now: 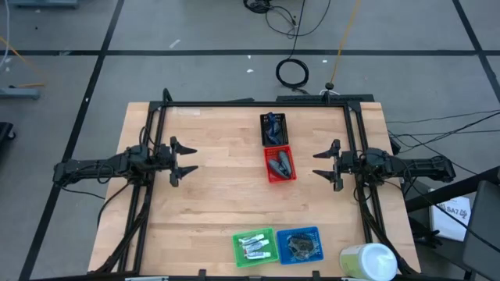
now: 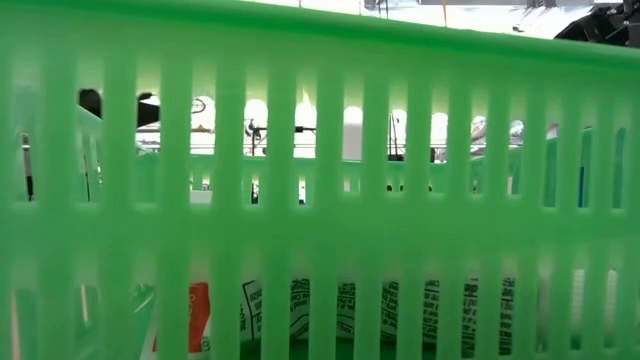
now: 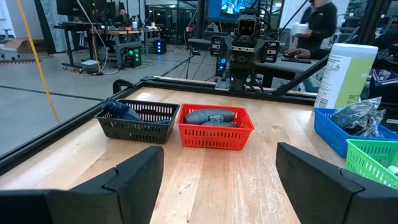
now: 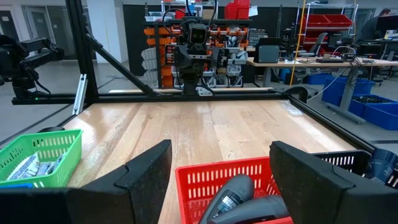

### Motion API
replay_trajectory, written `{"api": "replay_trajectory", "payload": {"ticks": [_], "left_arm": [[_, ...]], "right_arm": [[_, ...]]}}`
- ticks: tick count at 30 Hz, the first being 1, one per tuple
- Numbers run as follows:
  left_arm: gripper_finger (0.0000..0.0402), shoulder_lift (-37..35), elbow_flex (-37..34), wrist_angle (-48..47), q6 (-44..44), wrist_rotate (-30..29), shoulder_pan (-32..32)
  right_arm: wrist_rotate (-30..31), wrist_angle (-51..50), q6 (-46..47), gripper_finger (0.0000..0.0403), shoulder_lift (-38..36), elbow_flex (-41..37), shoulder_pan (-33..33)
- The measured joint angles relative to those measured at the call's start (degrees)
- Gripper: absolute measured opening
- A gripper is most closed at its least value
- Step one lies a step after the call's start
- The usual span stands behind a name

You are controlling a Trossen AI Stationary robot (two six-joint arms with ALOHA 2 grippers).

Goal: Pick & Place Travel size toiletries
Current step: Return to Home Position

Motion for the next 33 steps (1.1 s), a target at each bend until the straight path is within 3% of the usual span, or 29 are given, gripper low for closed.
{"api": "replay_trajectory", "payload": {"ticks": [20,33], "left_arm": [[0.0299,-0.01,0.00,0.01,0.00,-0.01,-0.01],[0.0319,0.00,0.00,0.02,0.00,-0.01,0.00]], "right_arm": [[-0.01,0.00,0.01,0.0260,-0.01,0.02,-0.01],[0.00,0.00,0.01,0.0260,-0.01,0.00,0.00]]}}
